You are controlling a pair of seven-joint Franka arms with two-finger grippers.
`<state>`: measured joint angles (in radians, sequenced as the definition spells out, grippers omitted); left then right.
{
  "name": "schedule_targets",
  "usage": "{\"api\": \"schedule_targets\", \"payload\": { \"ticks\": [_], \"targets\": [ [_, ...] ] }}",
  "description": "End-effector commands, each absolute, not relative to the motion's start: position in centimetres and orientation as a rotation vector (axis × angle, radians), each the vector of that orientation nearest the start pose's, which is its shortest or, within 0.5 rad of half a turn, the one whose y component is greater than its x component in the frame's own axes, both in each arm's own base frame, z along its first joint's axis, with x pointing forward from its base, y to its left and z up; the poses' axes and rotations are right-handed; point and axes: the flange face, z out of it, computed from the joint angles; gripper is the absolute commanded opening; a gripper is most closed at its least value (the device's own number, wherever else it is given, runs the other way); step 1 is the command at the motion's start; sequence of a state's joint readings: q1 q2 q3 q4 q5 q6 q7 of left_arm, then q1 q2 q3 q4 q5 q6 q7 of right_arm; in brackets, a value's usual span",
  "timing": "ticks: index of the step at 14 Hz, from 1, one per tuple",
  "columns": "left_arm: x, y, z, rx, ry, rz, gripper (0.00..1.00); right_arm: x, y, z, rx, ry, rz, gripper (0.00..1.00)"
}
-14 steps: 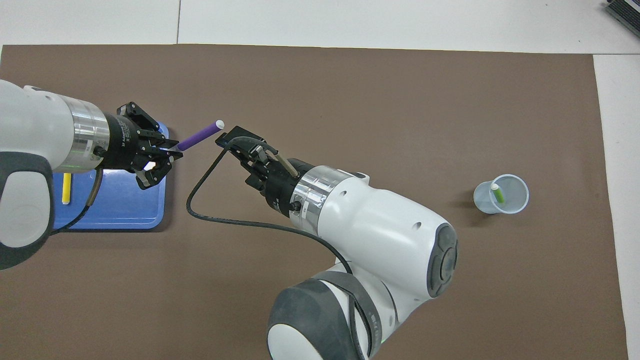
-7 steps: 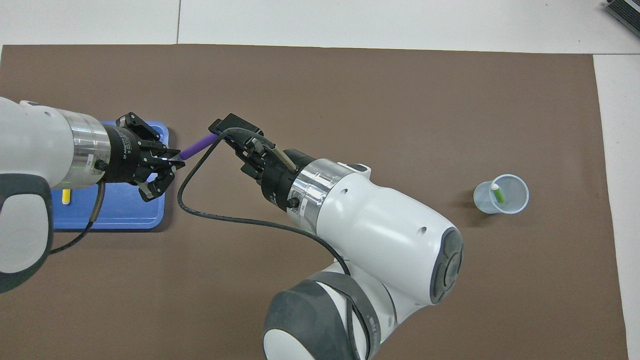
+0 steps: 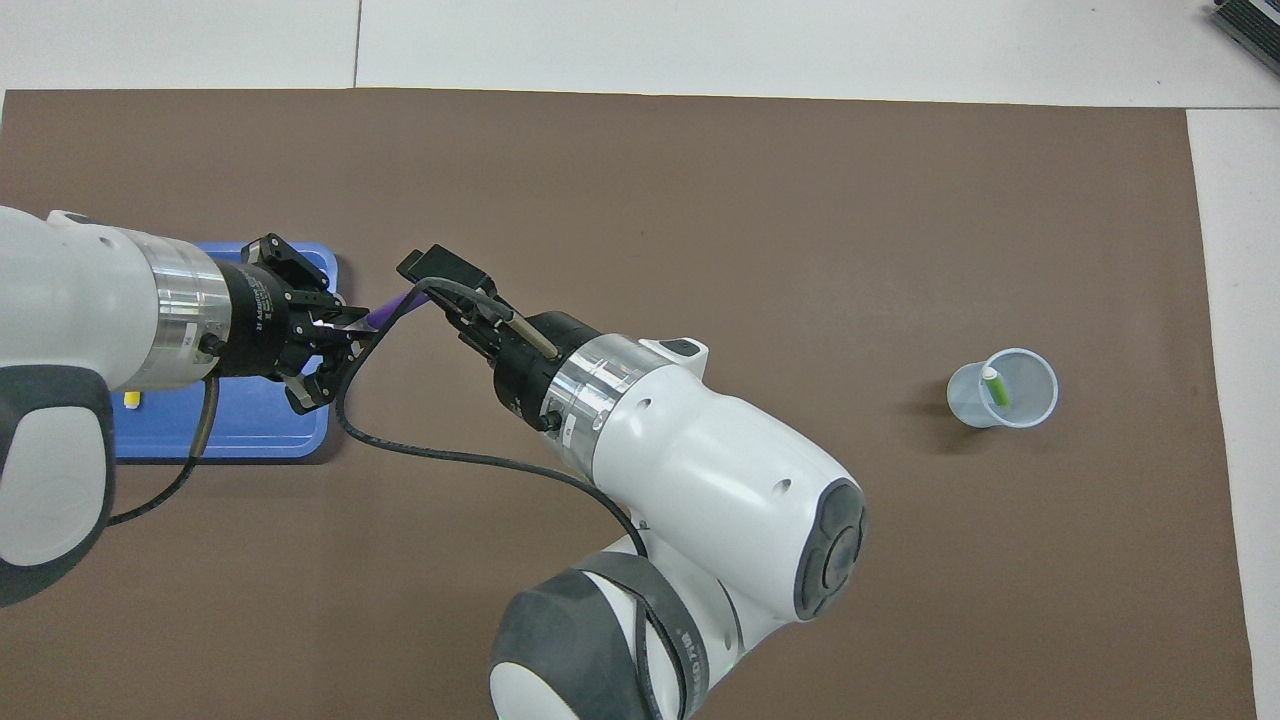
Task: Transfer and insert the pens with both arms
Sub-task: 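Grasp the purple pen's free end with the right gripper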
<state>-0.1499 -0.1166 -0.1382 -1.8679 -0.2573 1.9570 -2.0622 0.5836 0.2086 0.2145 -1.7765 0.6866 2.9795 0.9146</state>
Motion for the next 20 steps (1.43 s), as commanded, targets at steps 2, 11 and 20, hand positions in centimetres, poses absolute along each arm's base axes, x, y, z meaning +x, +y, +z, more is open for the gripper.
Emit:
{"api": "schedule_targets", "payload": {
  "ticks": [2, 11, 20],
  "targets": [
    [50.7, -17.9, 58.4, 1.760, 2.252, -0.198, 0.00, 50.8, 43.5, 55.0, -1.968, 0.735, -0.356, 0.76],
    [50.5, -17.9, 58.5, 1.783, 2.238, -0.198, 0.00, 51.5, 42.8, 53.9, -2.001, 0.705, -0.389, 0.29],
    [50.5, -17.8, 58.6, 1.785, 2.236, -0.197, 0.00, 51.7, 42.5, 53.8, -1.999, 0.712, -0.391, 0.00]
  ]
}}
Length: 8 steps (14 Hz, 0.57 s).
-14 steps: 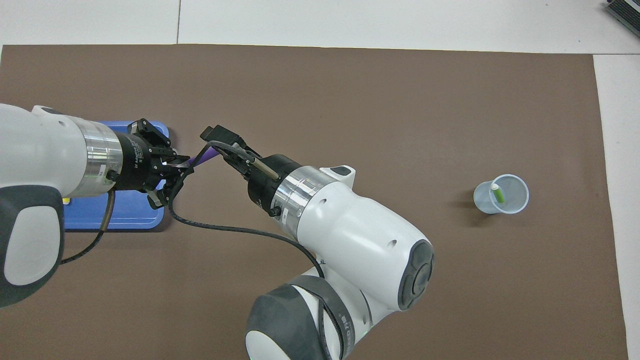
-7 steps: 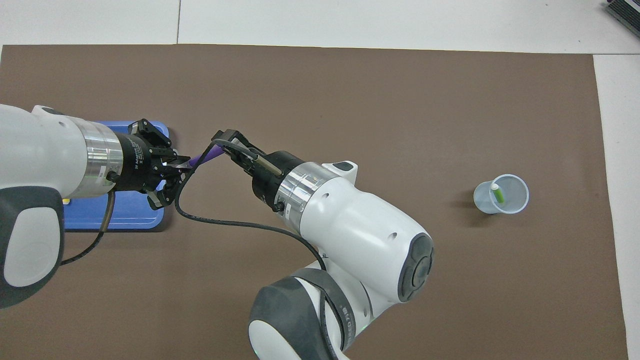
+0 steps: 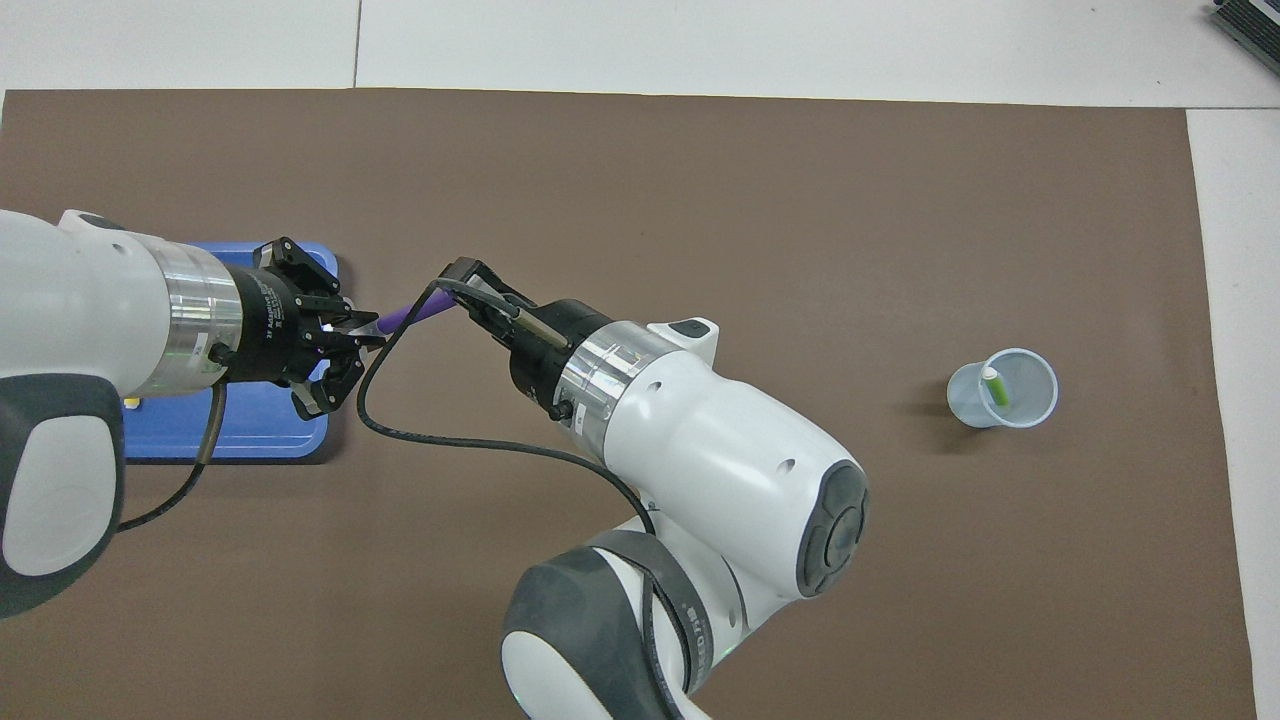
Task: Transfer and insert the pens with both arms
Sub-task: 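Grasp the purple pen's free end with the right gripper, then open the left gripper while the right gripper pulls the pen away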
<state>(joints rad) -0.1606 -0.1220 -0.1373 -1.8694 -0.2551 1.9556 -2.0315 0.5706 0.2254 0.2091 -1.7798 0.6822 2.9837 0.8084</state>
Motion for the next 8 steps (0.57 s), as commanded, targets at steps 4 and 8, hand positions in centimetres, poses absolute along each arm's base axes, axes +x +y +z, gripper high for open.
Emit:
{"api": "schedule_targets", "payload": {
  "ticks": [4, 8],
  "targets": [
    [50.3, -17.8, 59.0, 1.823, 2.194, -0.184, 0.94, 51.7, 42.5, 53.8, -1.999, 0.712, -0.391, 0.00],
    [50.0, -17.7, 59.6, 1.815, 2.188, -0.175, 1.00, 52.6, 41.5, 53.3, -2.040, 0.673, -0.417, 0.00]
  ]
}}
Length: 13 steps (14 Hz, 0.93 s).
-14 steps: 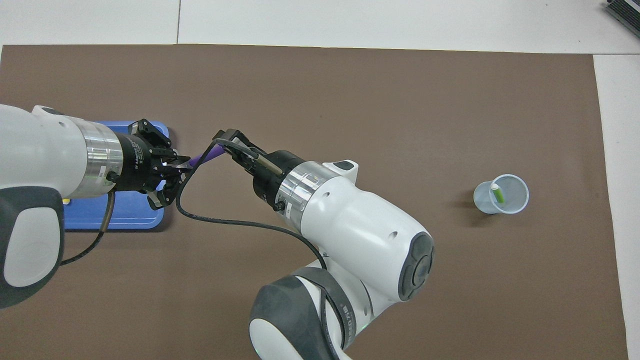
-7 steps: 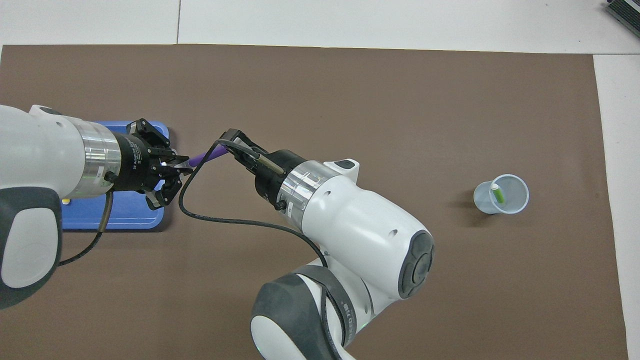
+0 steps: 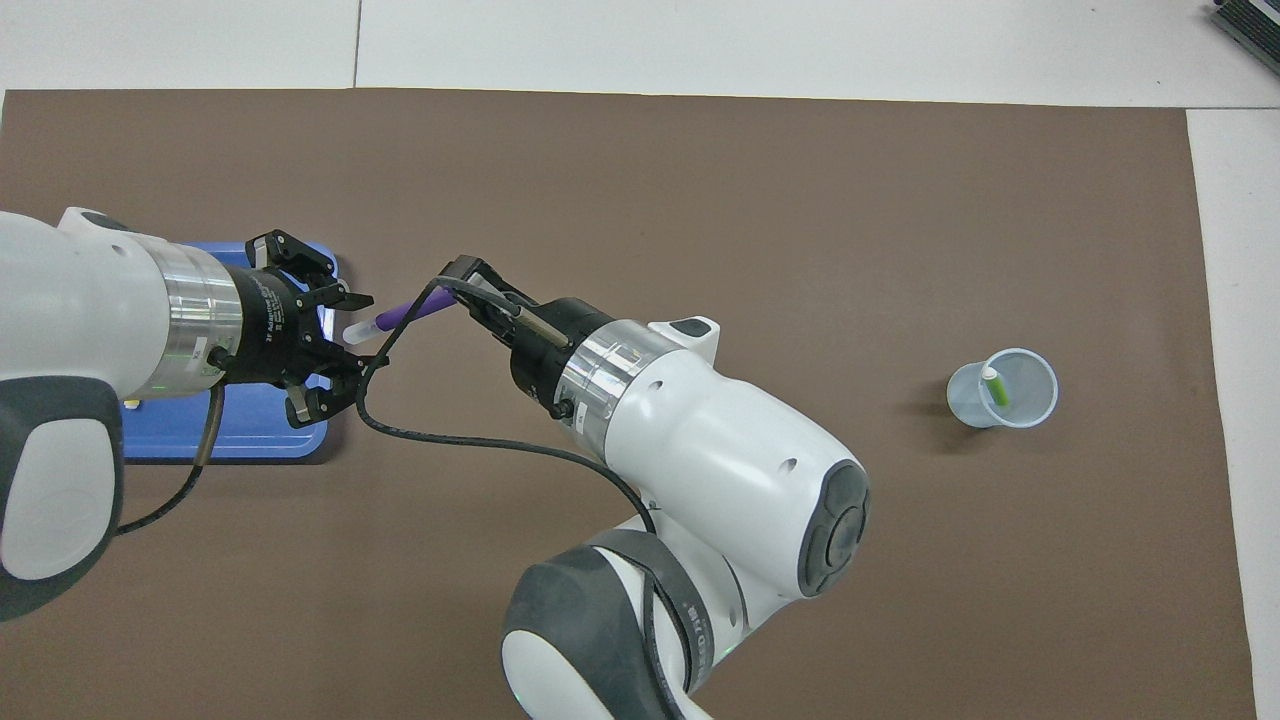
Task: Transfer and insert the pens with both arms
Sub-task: 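Open the left gripper while the right gripper pulls the pen away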
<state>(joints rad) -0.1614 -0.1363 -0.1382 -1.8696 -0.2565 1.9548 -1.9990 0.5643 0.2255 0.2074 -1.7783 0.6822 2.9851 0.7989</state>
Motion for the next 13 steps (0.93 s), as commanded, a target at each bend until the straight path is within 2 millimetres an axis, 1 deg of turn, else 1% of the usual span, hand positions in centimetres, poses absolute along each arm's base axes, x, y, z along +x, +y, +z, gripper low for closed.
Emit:
{"api": "schedule_targets", "payload": {
  "ticks": [1, 3, 4, 5, 7, 8, 9, 11, 13],
  "targets": [
    [50.0, -17.7, 59.6, 1.815, 2.188, -0.175, 1.00, 53.0, 40.8, 52.9, -2.084, 0.636, -0.412, 0.00],
    [50.0, -17.6, 59.6, 1.832, 2.175, -0.172, 1.00, 54.0, 38.9, 51.9, -2.213, 0.489, -0.388, 0.00],
    [49.9, -17.5, 59.4, 1.897, 2.123, -0.164, 1.00, 54.4, 37.6, 51.5, -2.267, 0.418, -0.384, 0.00],
    [49.6, -17.1, 59.1, 1.995, 2.042, -0.151, 1.00, 54.6, 36.6, 50.8, -2.308, 0.372, -0.367, 0.00],
    [48.3, -15.9, 57.9, 2.287, 1.773, -0.144, 1.00, 54.7, 34.3, 49.4, -2.383, 0.286, -0.348, 0.00],
    [48.0, -14.5, 57.2, 2.385, 1.655, -0.139, 1.00, 55.1, 32.6, 48.9, -2.429, 0.217, -0.342, 0.00],
    [48.0, -12.7, 56.8, 2.443, 1.575, -0.120, 1.00, 55.5, 31.0, 48.3, -2.484, 0.145, -0.321, 0.00],
    [48.1, -9.6, 56.3, 2.543, 1.408, -0.095, 1.00, 56.8, 27.1, 47.6, -2.668, -0.027, -0.334, 0.00],
    [47.9, -6.9, 55.5, 2.647, 1.218, -0.080, 1.00, 57.2, 24.2, 47.3, -2.843, -0.240, -0.320, 0.00]
  ]
}}
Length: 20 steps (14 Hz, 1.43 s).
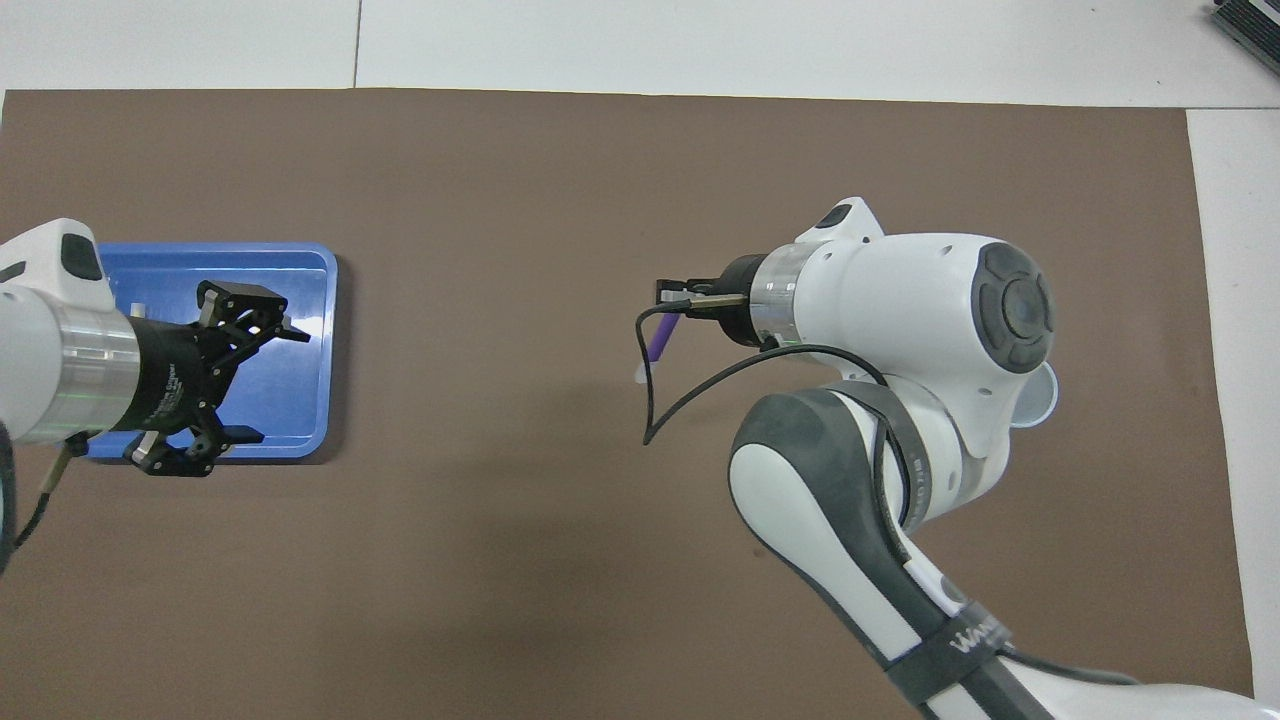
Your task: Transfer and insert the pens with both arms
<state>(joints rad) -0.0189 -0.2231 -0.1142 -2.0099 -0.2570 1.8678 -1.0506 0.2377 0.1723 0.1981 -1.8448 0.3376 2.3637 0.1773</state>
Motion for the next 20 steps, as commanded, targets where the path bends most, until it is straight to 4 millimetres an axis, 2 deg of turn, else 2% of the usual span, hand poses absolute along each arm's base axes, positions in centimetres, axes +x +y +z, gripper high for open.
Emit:
{"api": "schedule_targets", "payload": {
  "ticks": [1, 5, 7, 9, 10, 13, 17, 20],
  "targets": [
    [47.9, -5.4, 54.8, -3.105, -1.297, 0.082, 1.00, 57.3, 22.5, 47.0, -2.899, -0.354, -0.284, 0.00],
    [47.9, -0.3, 52.6, -3.256, -0.830, 0.039, 0.99, 58.0, 12.5, 47.0, -3.027, -0.727, -0.122, 0.00],
    [48.1, 2.6, 51.5, -3.289, -0.643, -0.001, 0.99, 57.6, 8.8, 47.2, -3.046, -0.890, -0.010, 0.00],
    [48.7, 4.0, 49.1, -3.292, -0.558, -0.056, 0.99, 57.2, 6.0, 47.2, -3.066, -0.968, 0.065, 0.00],
    [49.3, 4.7, 47.6, -3.272, -0.489, -0.067, 0.99, 57.0, 5.1, 47.1, -3.067, -0.975, 0.073, 0.00],
    [51.0, 6.4, 44.5, -3.247, -0.358, -0.095, 0.99, 56.1, 4.4, 46.0, -3.072, -1.000, 0.091, 0.00],
    [52.4, 10.5, 41.3, -3.207, -0.173, -0.152, 0.98, 55.6, 2.9, 43.9, -3.084, -1.042, 0.010, 0.00],
    [54.0, 11.3, 39.8, -3.184, -0.115, -0.212, 0.97, 55.3, 2.2, 42.2, -3.085, -1.049, -0.043, 0.00]
  ]
}}
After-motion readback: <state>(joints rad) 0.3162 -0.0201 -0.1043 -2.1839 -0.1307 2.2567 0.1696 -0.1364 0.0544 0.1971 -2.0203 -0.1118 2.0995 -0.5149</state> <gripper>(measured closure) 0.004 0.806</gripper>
